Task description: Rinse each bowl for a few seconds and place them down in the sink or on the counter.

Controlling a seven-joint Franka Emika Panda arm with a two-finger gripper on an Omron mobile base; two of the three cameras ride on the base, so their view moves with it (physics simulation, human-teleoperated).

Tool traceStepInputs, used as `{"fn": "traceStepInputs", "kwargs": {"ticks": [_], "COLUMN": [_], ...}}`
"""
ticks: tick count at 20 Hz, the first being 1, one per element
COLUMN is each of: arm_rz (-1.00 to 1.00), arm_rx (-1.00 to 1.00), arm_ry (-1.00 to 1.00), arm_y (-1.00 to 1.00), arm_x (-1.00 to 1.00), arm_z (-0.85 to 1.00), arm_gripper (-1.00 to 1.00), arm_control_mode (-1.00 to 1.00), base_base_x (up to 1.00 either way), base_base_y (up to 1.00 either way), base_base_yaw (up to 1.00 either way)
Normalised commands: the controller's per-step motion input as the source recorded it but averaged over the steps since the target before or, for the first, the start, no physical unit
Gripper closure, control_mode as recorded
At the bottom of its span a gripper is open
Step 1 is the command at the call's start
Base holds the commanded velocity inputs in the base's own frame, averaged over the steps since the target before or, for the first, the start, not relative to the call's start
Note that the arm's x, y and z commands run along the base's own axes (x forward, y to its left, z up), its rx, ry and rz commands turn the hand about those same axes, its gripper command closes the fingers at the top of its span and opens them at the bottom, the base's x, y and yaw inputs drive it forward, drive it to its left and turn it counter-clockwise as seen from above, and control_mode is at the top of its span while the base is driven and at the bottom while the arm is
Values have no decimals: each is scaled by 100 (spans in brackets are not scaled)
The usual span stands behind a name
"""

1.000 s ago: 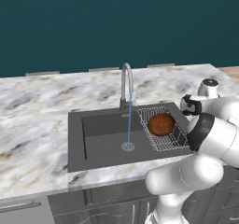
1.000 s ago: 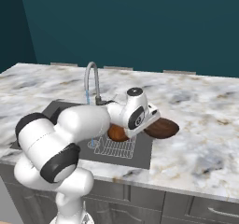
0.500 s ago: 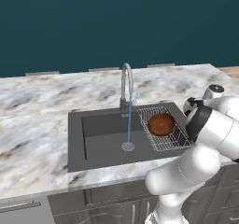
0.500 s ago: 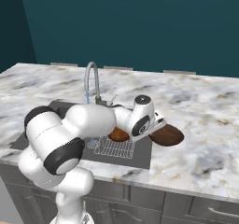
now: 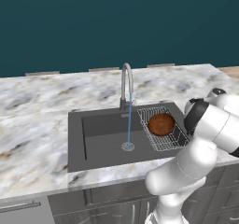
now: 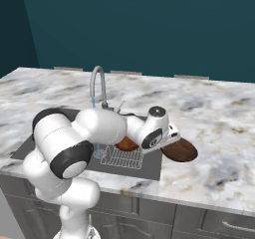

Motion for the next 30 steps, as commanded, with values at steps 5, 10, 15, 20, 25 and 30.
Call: {"fn": "traceStepInputs", "kwargs": {"ticks": [5, 10, 15, 20, 25, 30], "arm_rz": [-7, -6, -5, -5, -7, -10], "arm_rx": [7, 9, 9, 4, 3, 5], "arm_ry": [0, 0, -1, -2, -7, -7], "arm_y": [-11, -21, -24, -7, 0, 5], "arm_x": [1, 9, 10, 12, 0, -6], "arm_z": [-18, -29, -30, 6, 33, 42], "arm_gripper": [100, 100, 100, -100, -100, -100], "arm_control_mode": [-100, -100, -100, -100, -100, -100], "base_base_x": [0, 0, 0, 0, 0, 0], "base_base_y": [0, 0, 0, 0, 0, 0], "base_base_yaw": [0, 0, 0, 0, 0, 0]}}
